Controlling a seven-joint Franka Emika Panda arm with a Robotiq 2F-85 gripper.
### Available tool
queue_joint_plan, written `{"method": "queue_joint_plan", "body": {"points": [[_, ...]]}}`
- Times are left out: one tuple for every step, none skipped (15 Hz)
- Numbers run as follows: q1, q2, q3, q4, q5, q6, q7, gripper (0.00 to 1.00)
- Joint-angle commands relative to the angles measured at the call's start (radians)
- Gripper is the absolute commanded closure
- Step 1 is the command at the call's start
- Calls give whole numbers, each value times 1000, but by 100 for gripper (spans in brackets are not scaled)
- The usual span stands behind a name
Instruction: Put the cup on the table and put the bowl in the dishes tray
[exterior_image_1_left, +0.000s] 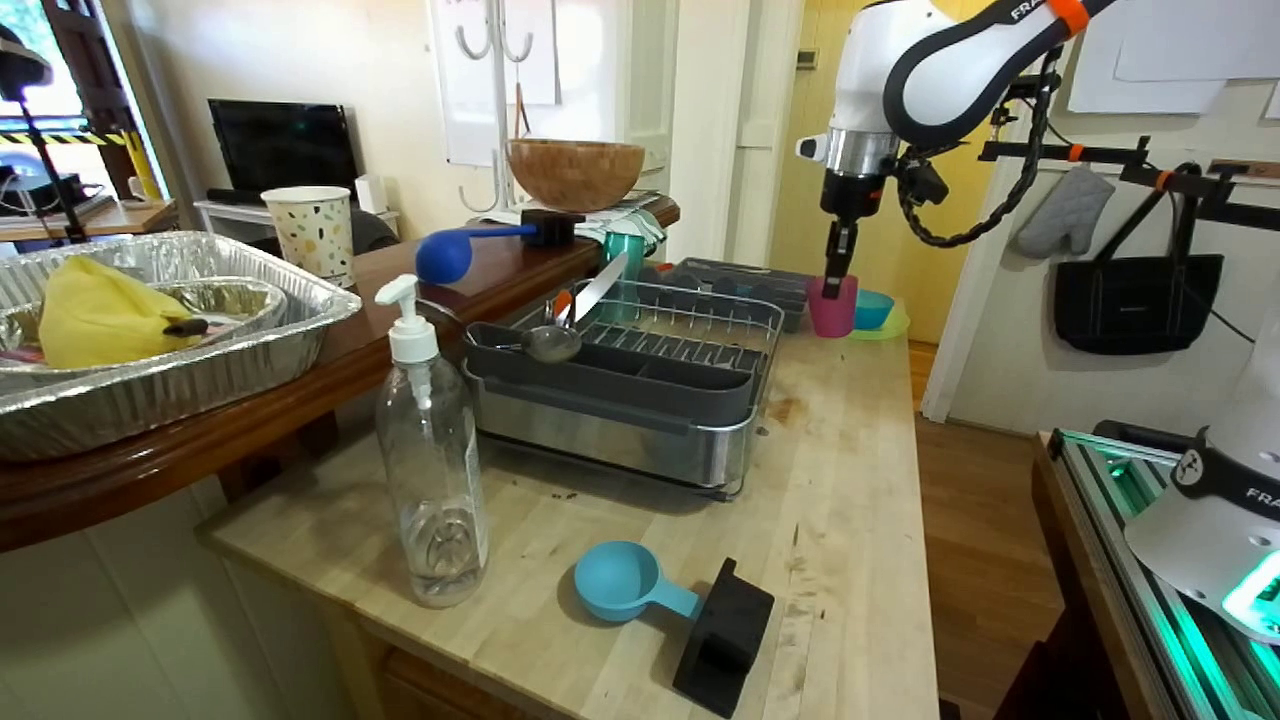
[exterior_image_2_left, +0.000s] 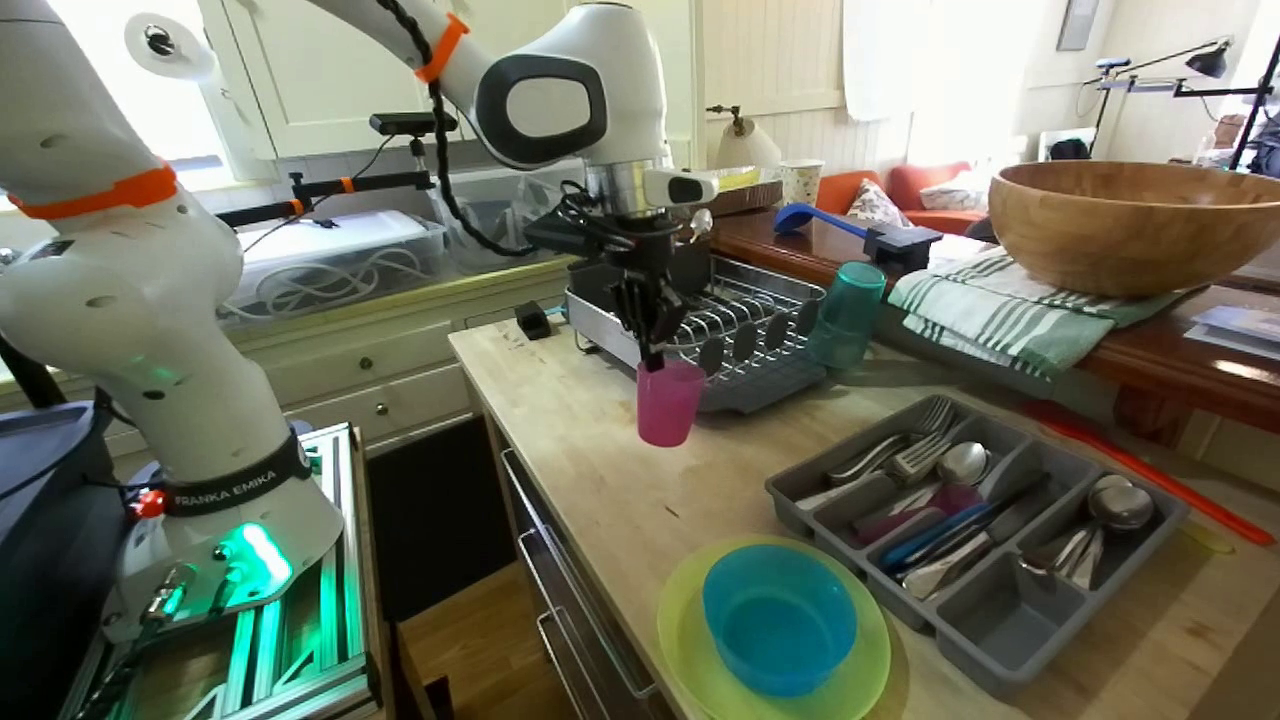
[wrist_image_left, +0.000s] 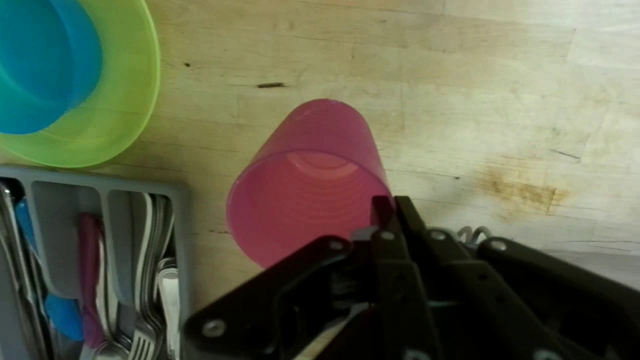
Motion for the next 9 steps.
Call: {"method": "queue_joint_plan", "body": {"points": [[37, -43, 19, -56, 26, -22, 7, 99], [46, -48, 24, -72, 31, -13, 7, 99], [55, -54, 30, -86, 38, -6, 7, 99], [63, -61, 35, -101, 45, 0, 9, 99], [72, -72, 38, -117, 56, 4, 5, 99], [78, -80, 40, -132, 65, 16, 6, 99], [84, -90, 42, -147, 74, 24, 5, 99], [89, -103, 43, -161, 84, 27, 6, 99], [92, -111, 45, -174, 89, 41, 10, 99]]}}
